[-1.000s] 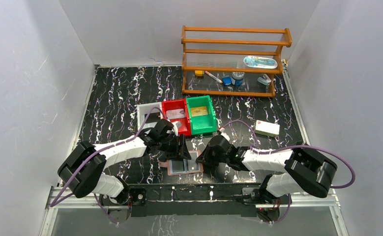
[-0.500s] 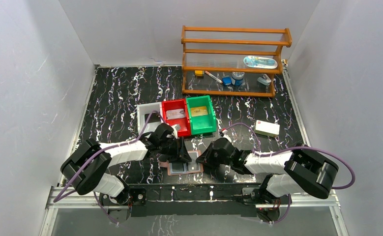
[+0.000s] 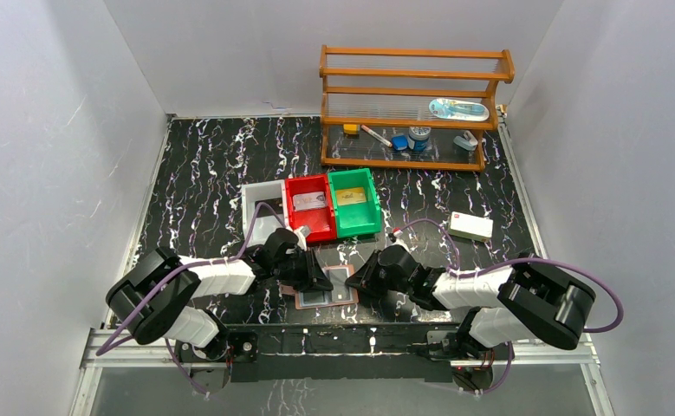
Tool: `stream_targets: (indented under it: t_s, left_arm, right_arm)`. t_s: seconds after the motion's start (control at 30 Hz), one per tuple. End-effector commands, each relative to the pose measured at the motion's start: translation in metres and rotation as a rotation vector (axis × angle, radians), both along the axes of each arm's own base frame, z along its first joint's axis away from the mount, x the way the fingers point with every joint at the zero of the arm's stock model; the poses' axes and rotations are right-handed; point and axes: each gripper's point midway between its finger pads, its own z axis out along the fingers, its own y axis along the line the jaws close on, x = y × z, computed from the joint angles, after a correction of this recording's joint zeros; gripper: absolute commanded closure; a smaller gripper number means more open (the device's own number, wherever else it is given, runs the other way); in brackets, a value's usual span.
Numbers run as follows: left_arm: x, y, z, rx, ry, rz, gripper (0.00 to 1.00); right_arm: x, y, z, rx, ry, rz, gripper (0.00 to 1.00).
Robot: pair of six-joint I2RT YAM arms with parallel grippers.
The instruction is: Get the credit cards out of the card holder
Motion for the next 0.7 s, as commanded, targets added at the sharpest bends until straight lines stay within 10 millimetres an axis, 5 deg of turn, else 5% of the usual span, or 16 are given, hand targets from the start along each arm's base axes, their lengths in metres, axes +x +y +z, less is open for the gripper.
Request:
stream_targets:
  t_s: [0.0,0.23,0.43,0.53,0.67]
  left_arm:
    - [0.001,0.002,0.002,0.005,-0.018,0.008,0.91]
    - [-0.001,-0.001,0.011,-0.004,-0.046,-0.044,0.93]
    - [-0.009,-0.022,0.041,-0.157,-0.059,-0.156,1.00]
    - [-0.007,-0.022,0.044,-0.148,-0.067,-0.160,0.88]
    - [-0.007,-0.024,0.040,-0.157,-0.065,-0.160,0.86]
  right_arm:
    - [-0.036,-0.042,-0.054,-0.197,0.136,0.040,0.73]
    - [-0.032,-0.044,-0.049,-0.195,0.120,0.019,0.74]
    - [-0.033,-0.037,-0.043,-0.129,0.119,0.028,0.81]
    - [-0.033,-0.040,-0.046,-0.136,0.133,0.018,0.82]
    - [-0.036,-0.045,-0.050,-0.161,0.145,0.024,0.82]
